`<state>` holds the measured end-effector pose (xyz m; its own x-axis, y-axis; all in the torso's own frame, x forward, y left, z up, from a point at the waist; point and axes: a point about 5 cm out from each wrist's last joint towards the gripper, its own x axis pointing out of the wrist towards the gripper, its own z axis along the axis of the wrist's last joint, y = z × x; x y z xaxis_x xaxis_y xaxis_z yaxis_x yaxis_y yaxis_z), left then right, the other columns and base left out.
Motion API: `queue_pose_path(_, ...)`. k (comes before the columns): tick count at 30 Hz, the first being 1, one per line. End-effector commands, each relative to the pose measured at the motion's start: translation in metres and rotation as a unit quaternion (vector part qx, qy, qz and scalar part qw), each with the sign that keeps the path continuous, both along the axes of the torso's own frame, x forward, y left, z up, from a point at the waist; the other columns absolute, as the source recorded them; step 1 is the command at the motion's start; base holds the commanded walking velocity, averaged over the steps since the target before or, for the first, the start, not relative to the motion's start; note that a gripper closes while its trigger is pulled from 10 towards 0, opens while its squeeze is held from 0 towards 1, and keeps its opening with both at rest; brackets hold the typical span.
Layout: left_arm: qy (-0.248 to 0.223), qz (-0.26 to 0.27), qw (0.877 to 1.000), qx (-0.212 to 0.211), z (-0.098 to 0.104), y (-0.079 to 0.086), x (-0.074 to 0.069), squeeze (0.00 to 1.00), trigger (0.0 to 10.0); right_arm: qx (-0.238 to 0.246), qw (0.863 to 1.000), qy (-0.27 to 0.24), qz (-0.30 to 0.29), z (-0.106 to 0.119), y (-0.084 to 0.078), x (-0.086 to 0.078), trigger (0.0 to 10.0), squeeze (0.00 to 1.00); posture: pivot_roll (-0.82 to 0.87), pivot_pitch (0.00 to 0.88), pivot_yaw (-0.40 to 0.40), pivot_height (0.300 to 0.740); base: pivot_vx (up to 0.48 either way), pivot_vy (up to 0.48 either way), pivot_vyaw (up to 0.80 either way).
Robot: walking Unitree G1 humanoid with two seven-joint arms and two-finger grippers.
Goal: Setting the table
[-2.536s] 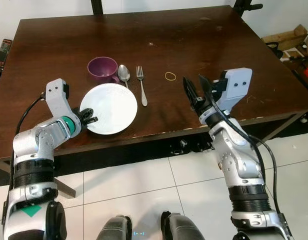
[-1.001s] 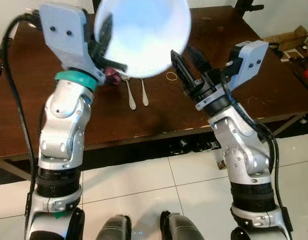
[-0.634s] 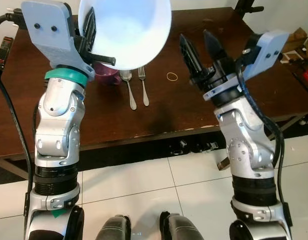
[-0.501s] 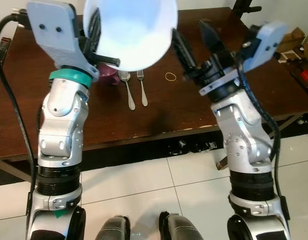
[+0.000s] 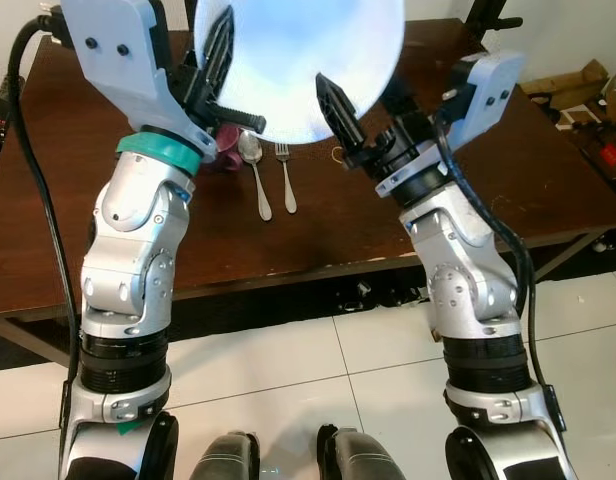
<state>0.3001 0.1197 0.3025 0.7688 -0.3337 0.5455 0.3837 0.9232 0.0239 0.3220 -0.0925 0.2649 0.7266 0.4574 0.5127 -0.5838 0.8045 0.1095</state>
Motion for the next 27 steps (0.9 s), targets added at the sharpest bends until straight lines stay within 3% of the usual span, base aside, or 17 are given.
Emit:
queue_pose_path(1,0.008,-0.024,1.0,0.004,-0.003,-0.006,-0.003,0.0,10.0,0.006,1.0,0.007,-0.011,-0.003,-0.004,0.002,9.5,0.0,0.06,0.03,-0.008,0.74,0.0,0.0,0.0)
queue_pose_path(2,0.015,-0.032,0.999,0.006,-0.007,-0.008,-0.003,0.0,10.0,0.014,1.0,0.006,-0.011,-0.003,-0.005,0.002,0.0,0.0,0.05,0.031,-0.007,0.74,0.0,0.0,0.0)
queue_pose_path(27,0.054,-0.054,0.997,0.028,-0.023,-0.014,-0.001,0.0,10.0,0.048,0.999,0.016,-0.008,-0.008,-0.009,0.0,0.0,0.0,0.05,0.029,0.002,0.74,0.0,0.0,0.0)
